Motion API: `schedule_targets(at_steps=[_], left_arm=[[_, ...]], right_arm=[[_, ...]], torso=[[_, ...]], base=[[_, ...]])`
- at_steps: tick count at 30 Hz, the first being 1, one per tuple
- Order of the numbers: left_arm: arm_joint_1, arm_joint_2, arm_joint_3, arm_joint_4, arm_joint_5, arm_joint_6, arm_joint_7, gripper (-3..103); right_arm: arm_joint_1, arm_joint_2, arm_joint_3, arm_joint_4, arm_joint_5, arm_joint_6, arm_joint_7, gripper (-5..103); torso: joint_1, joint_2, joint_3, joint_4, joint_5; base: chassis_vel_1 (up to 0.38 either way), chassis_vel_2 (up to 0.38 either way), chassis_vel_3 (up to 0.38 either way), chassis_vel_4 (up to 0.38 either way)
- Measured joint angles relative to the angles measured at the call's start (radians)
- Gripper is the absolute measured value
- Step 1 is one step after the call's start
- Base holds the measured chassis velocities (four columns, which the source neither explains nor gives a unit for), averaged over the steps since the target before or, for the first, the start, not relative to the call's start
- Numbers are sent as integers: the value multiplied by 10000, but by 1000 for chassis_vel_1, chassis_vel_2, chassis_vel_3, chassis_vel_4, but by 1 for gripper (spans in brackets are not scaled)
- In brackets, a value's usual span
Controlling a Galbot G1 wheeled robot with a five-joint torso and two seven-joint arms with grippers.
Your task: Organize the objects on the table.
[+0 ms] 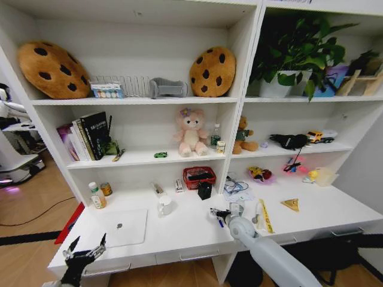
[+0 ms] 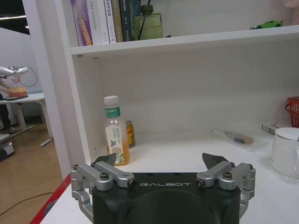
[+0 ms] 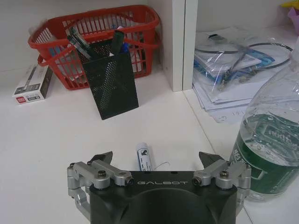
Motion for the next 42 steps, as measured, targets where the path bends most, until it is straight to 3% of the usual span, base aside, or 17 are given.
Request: schedule_targets(at_steps=[21, 22, 23, 25, 28, 30, 33, 34, 36, 38, 42], left_arm=[[-61, 152, -133, 126, -164, -64, 4, 100], [-63, 155, -140, 134, -175, -63, 4, 100], [-63, 155, -140, 134, -175, -63, 4, 100], [-65, 155, -152, 158, -197, -64, 5, 100], [-64, 155, -163, 162, -206, -64, 5, 100], [-52, 152, -200, 167, -244, -68, 6, 100], [-49, 151, -224, 182, -255, -77, 6, 100], [-46, 150, -229, 187, -259, -79, 6, 100], [-46, 149, -230, 188, -259, -79, 6, 100], [-56, 141, -225, 190, -258, -79, 6, 100], [-85, 139, -210, 190, -253, -79, 6, 100]], right_arm=[[996, 341, -1146, -1477, -447, 134, -405, 103], [1023, 327, -1210, -1477, -437, 118, -411, 94], [1023, 327, -1210, -1477, -437, 118, -411, 94], [1021, 283, -1271, -1452, -443, 100, -443, 84], [1005, 278, -1278, -1436, -444, 91, -444, 84], [941, 276, -1264, -1420, -452, 85, -442, 68], [890, 284, -1251, -1406, -456, 89, -432, 62], [858, 286, -1244, -1388, -460, 91, -427, 51], [845, 286, -1241, -1377, -462, 91, -425, 51], [835, 277, -1229, -1362, -462, 91, -421, 41], [834, 252, -1228, -1362, -461, 89, -421, 30]], torso=[[0, 0, 0, 0, -1], [0, 0, 0, 1, -1], [0, 0, 0, 1, -1], [0, 1, 0, 0, -3], [0, 1, 0, 0, -3], [-1, 4, -2, -1, -5], [-2, 4, -3, -1, -6], [-1, 4, -3, -1, -6], [-2, 4, -3, -2, -5], [-1, 4, -3, 0, -2], [-1, 3, -3, 0, -1]], base=[[0, 0, 0, 0], [0, 0, 0, 0], [0, 0, 0, 0], [0, 0, 0, 0], [0, 0, 0, 0], [0, 0, 0, 0], [0, 0, 0, 0], [0, 0, 0, 0], [0, 0, 0, 0], [0, 0, 0, 0], [0, 0, 0, 0]])
